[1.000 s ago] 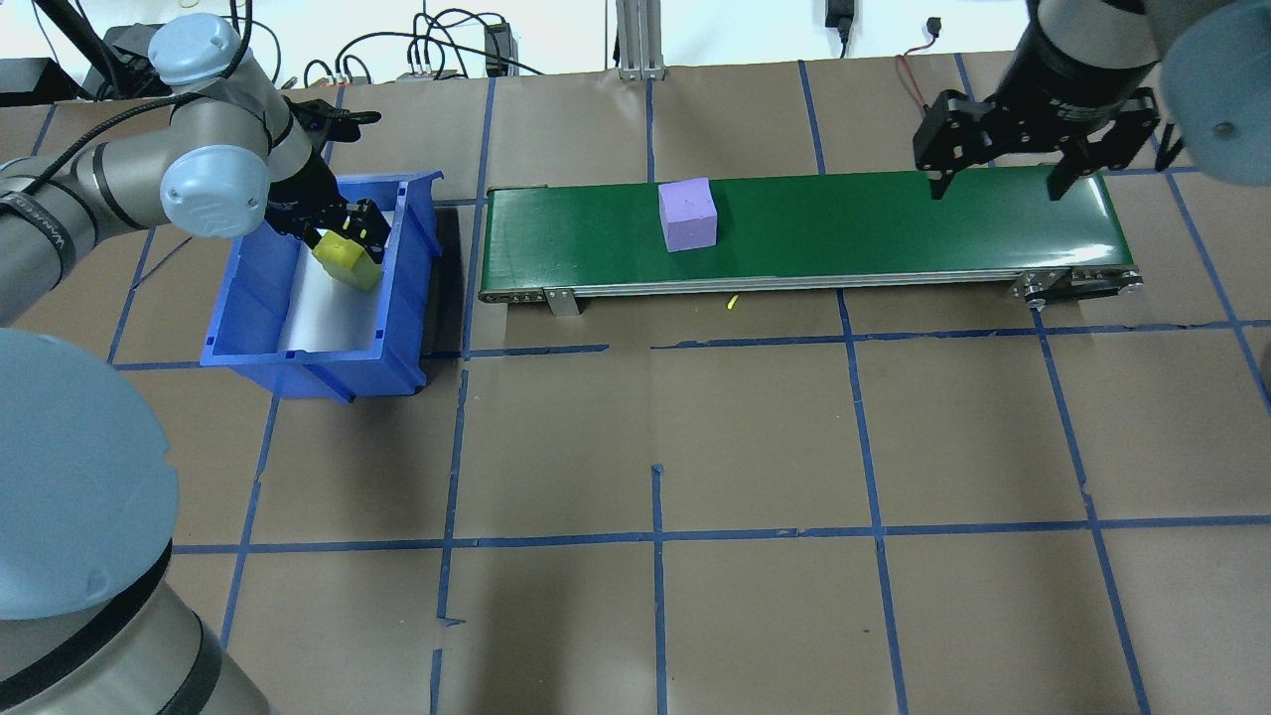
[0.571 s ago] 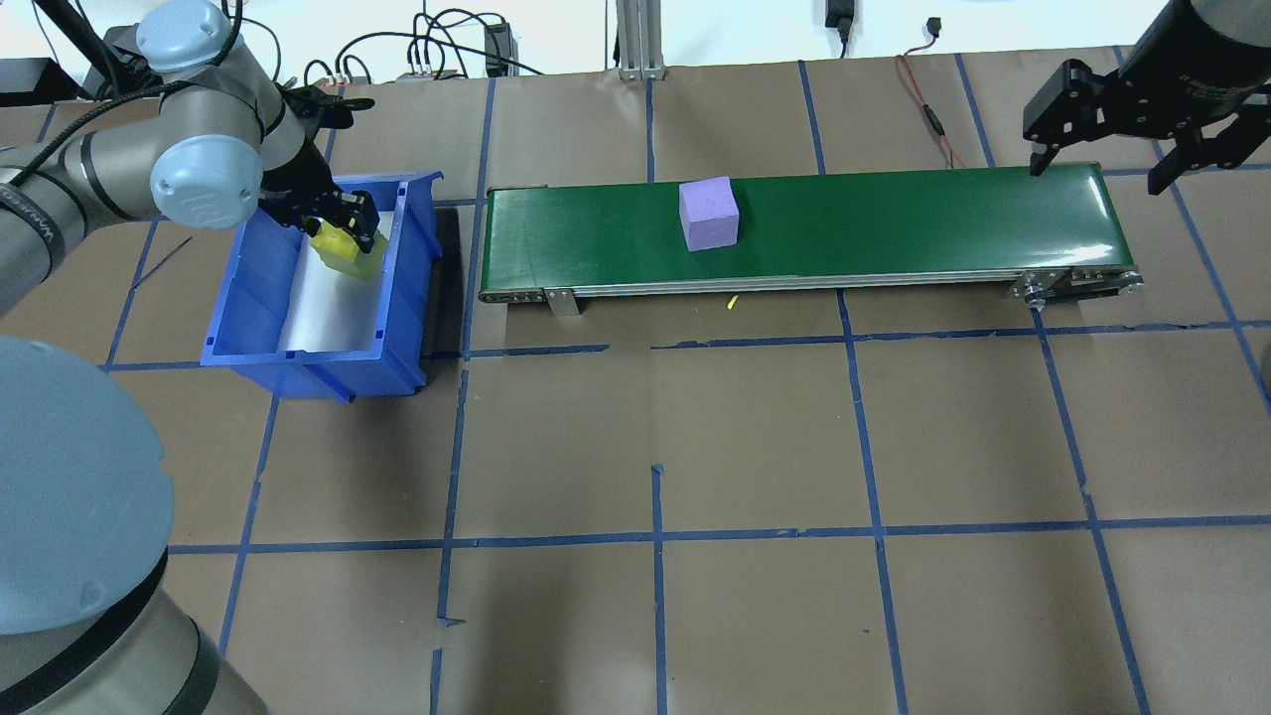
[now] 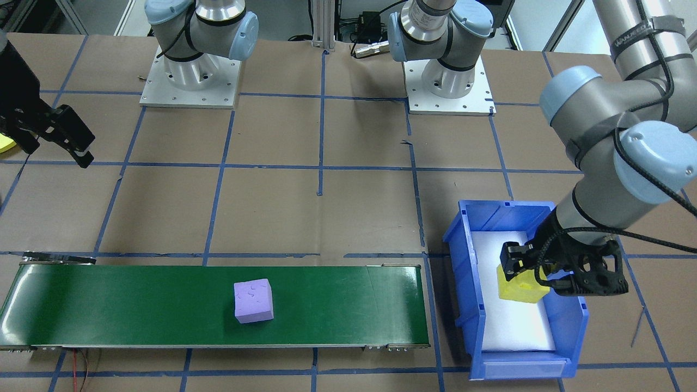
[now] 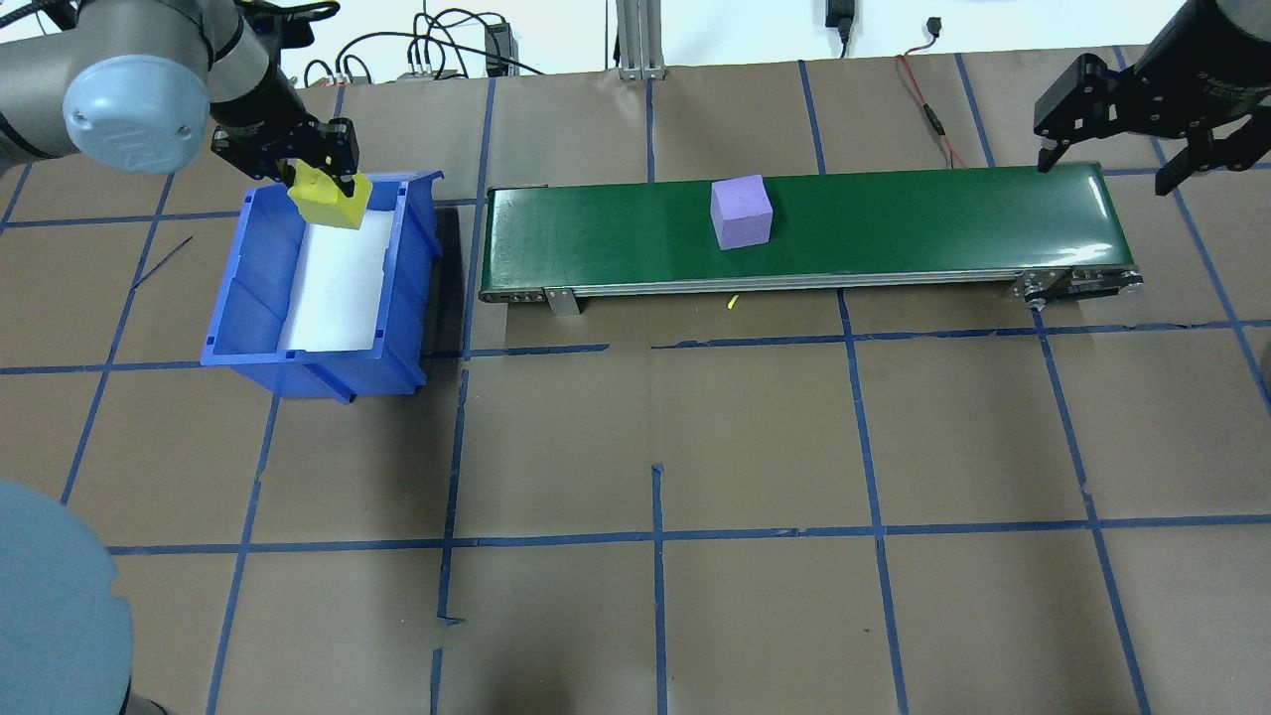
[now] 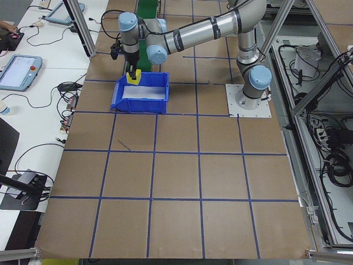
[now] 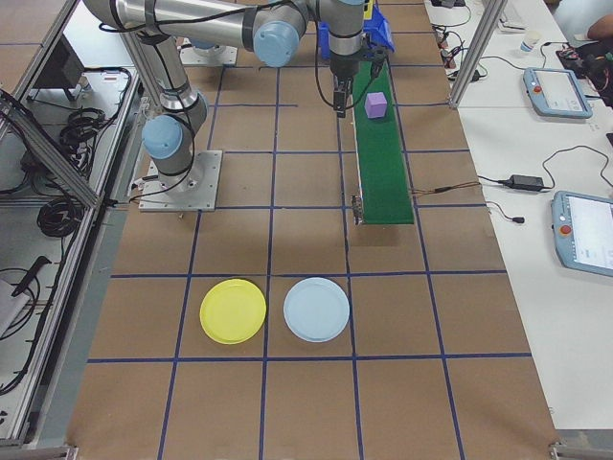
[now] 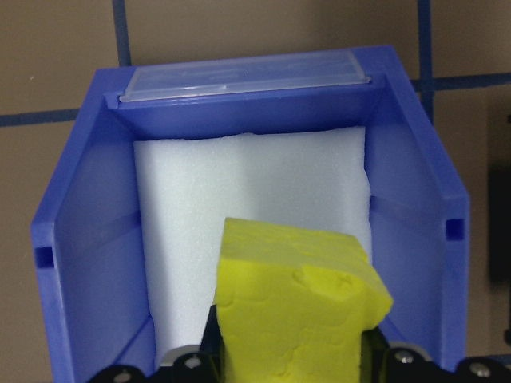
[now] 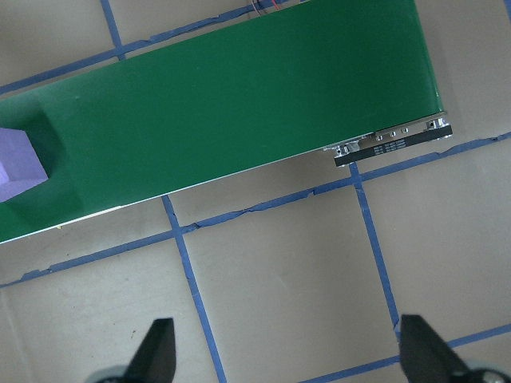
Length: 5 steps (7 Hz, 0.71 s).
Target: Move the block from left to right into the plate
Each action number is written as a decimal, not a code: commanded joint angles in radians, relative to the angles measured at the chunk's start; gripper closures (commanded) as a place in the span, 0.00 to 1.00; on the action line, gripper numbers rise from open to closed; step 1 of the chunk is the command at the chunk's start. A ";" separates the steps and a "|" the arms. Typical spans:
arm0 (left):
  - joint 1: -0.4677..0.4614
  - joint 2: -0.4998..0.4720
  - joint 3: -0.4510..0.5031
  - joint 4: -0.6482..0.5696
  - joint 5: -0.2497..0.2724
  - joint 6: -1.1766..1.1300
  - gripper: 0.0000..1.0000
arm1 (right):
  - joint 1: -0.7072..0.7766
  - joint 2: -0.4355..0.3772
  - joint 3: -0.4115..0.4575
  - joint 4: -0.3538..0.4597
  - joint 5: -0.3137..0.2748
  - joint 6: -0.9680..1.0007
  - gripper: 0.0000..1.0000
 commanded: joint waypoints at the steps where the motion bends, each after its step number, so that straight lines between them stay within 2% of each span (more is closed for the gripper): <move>1: -0.116 0.012 0.006 -0.004 -0.005 -0.238 0.70 | 0.003 -0.019 0.007 -0.013 0.000 0.000 0.00; 2: -0.153 0.002 0.006 0.002 -0.005 -0.317 0.70 | 0.000 -0.019 0.006 -0.020 -0.002 0.006 0.00; 3: -0.199 -0.038 0.006 0.063 -0.008 -0.384 0.69 | 0.000 -0.017 0.007 -0.020 -0.015 0.009 0.00; 4: -0.238 -0.084 0.006 0.118 -0.008 -0.400 0.69 | 0.000 -0.010 0.016 -0.017 -0.021 0.002 0.00; 5: -0.262 -0.107 0.003 0.119 -0.008 -0.390 0.68 | -0.002 -0.007 0.027 -0.014 -0.043 -0.003 0.00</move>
